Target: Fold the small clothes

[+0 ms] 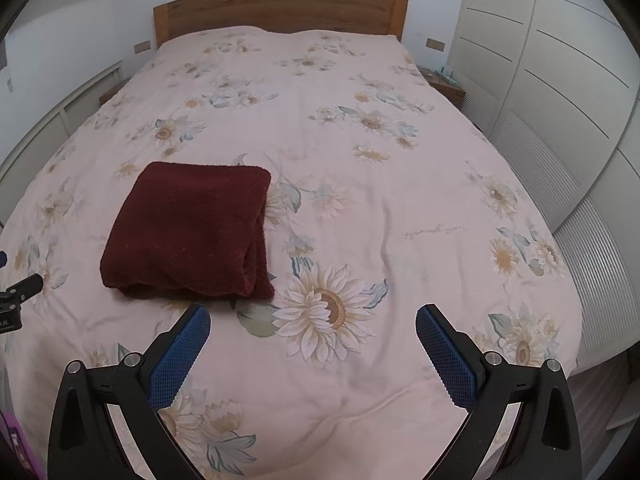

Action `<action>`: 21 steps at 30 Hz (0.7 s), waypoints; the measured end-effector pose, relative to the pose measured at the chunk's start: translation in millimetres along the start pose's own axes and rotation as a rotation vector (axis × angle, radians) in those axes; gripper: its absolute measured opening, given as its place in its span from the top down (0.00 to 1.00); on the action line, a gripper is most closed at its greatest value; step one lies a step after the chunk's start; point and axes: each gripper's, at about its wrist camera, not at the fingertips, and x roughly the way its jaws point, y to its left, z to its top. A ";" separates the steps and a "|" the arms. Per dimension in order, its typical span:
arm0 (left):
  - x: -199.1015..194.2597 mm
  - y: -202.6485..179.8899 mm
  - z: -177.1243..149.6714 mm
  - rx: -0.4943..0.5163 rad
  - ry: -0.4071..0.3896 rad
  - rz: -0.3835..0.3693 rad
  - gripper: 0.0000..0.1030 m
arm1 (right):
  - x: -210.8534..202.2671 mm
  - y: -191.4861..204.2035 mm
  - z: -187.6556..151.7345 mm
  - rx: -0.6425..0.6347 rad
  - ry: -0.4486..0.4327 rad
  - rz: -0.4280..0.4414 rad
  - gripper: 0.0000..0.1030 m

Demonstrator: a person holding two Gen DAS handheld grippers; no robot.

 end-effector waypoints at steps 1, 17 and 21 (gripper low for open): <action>0.0 -0.1 0.1 0.001 0.000 0.000 0.01 | -0.2 -0.3 -0.2 -0.002 0.001 -0.003 0.00; 2.4 -0.1 2.5 -0.033 0.011 -0.006 0.01 | -1.0 -1.8 -1.3 -0.012 0.004 0.005 0.00; 2.4 -0.5 3.1 -0.032 0.011 -0.003 0.01 | 1.0 -3.3 -0.7 -0.015 0.010 0.007 0.00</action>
